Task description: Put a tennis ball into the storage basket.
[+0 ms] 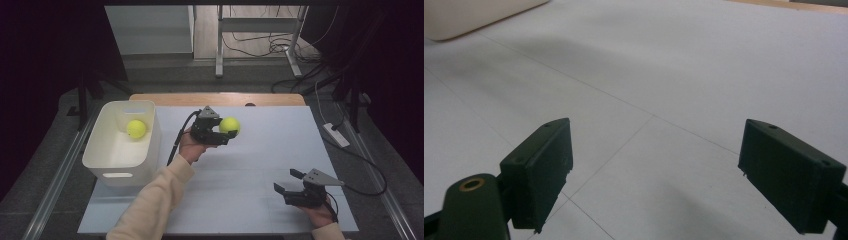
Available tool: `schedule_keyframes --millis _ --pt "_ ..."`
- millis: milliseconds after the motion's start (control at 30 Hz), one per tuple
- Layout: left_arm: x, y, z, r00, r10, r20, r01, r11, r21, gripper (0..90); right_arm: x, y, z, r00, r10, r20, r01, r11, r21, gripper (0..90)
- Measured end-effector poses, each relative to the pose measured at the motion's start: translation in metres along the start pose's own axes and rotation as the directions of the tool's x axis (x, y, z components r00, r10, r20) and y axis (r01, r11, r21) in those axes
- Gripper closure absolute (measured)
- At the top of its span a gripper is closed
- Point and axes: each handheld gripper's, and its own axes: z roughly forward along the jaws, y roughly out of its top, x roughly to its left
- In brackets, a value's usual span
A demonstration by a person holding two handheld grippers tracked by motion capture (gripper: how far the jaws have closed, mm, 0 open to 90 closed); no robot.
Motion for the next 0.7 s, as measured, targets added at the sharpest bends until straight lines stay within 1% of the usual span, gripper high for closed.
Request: schedule_keyframes --millis 167,333,700 --pt "0.000 0.000 -0.005 0.9999 0.003 -0.014 -0.003 1.0000 -0.002 28.0 0.000 0.000 0.000 1.0000 0.000 0.001 0.000 1.000 0.000 14.1" --pt "0.002 0.000 -0.014 0.9996 0.006 -0.029 -0.006 0.9999 -0.008 28.0 0.000 0.000 0.000 1.0000 -0.003 0.004 0.003 1.000 0.003 14.1" --pt "0.006 -0.003 -0.024 0.9991 -0.002 -0.041 0.002 0.9999 -0.017 28.0 0.000 0.000 0.001 1.0000 -0.006 0.003 0.006 1.000 0.003 14.1"
